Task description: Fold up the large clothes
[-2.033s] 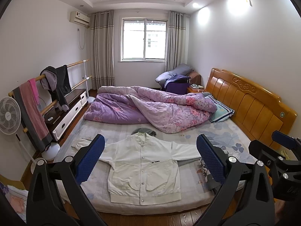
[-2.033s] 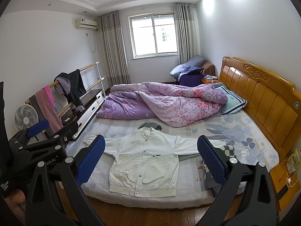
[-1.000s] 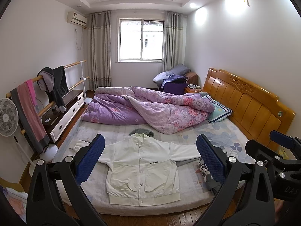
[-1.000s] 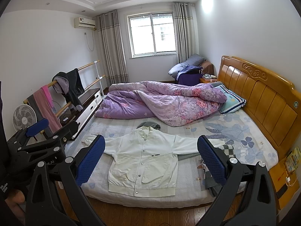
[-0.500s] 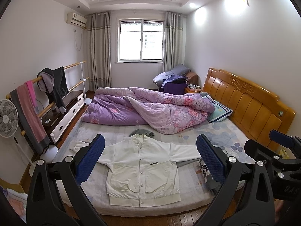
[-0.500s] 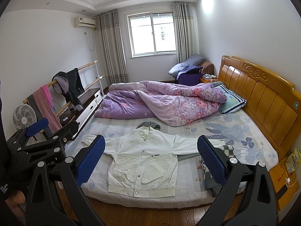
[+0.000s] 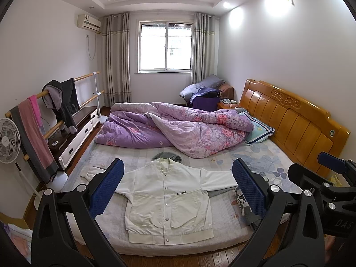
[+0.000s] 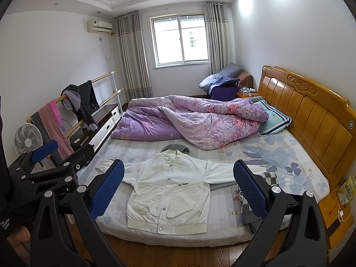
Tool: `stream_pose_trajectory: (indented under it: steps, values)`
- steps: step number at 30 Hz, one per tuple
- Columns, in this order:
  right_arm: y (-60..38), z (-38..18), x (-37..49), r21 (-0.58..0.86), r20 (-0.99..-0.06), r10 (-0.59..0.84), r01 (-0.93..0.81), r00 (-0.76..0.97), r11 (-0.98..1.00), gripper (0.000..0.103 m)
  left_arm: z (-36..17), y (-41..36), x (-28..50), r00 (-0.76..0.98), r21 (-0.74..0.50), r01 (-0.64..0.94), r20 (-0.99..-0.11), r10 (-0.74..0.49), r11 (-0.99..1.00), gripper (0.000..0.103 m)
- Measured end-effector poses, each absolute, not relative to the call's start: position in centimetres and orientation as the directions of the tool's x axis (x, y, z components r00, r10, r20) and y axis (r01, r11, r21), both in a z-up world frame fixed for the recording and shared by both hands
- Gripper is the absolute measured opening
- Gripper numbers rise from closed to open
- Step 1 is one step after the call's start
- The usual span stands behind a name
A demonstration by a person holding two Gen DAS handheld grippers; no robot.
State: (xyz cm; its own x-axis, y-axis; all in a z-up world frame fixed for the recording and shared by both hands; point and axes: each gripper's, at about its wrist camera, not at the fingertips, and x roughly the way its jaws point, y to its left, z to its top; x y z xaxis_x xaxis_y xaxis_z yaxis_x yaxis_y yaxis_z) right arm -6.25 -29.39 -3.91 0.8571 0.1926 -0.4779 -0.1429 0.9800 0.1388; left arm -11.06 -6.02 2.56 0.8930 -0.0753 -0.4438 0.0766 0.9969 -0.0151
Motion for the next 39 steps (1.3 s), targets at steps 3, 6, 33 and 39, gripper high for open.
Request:
stream_pose_trajectory:
  steps: [3,6,33,39]
  values:
    - [-29.4,-3.9,-6.2,0.14,-0.479,0.194,-0.144,0.856,0.98,0.095,2.6,-6.0,-10.9,0.892,-0.015,0.081,-0.445,-0.079,0.997,0.098]
    - [-29.4,-3.9,-6.1,0.141,-0.481,0.197,-0.146,0.855,0.979,0.095,2.6,-6.0,-11.1,0.892,-0.016,0.078,-0.445,-0.077,0.997,0.098]
    - [-29.9,-4.1,-5.1,0.139,-0.485,0.206,-0.157,0.85,0.978,0.095,2.5,-5.5,-10.4,0.89,-0.018,0.084,-0.448,-0.083,0.996,0.098]
    - [-29.9,-4.1,-5.1,0.139,-0.484,0.206,-0.158,0.85,0.978,0.095,2.4,-5.5,-10.4,0.891,-0.016,0.088,-0.446,-0.086,0.996,0.098]
